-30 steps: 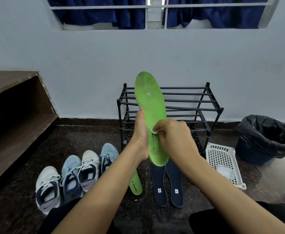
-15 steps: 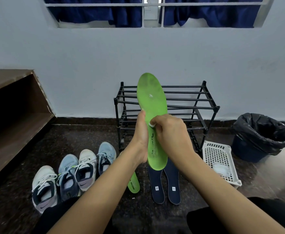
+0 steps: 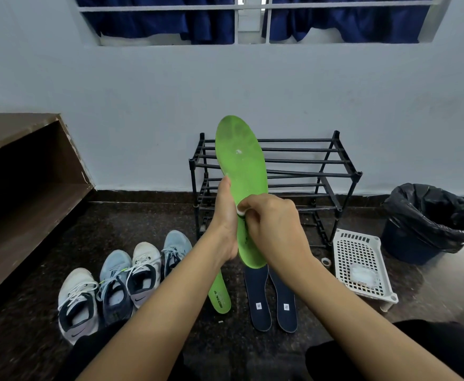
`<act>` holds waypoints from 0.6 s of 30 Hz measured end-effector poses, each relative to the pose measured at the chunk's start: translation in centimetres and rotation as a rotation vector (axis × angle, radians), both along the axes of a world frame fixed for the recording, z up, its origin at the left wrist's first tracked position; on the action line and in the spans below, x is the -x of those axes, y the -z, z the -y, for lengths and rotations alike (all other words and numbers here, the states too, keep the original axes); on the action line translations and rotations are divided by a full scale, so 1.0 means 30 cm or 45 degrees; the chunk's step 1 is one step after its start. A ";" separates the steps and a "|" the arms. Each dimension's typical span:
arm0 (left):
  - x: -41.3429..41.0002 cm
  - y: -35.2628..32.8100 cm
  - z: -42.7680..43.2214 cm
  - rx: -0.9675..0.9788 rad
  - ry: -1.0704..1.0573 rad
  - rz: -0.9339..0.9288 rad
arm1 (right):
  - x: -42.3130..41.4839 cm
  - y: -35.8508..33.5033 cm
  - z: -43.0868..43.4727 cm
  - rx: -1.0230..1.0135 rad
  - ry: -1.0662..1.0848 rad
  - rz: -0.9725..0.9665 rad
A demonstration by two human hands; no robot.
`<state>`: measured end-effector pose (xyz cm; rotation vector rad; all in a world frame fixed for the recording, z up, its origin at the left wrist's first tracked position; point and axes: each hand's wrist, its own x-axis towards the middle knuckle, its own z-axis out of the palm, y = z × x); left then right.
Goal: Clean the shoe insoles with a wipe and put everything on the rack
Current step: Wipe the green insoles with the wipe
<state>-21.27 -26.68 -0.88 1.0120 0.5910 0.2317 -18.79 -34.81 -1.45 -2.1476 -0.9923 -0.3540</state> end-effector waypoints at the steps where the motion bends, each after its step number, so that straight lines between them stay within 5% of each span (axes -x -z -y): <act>1: -0.001 0.001 0.005 -0.006 0.006 0.011 | -0.006 -0.002 0.000 -0.014 0.005 0.004; 10: 0.007 0.005 0.027 0.027 0.102 0.009 | -0.038 -0.012 0.019 -0.106 0.066 -0.088; 18: -0.008 -0.002 -0.017 0.073 -0.079 0.013 | 0.035 -0.001 0.012 -0.140 -0.018 -0.134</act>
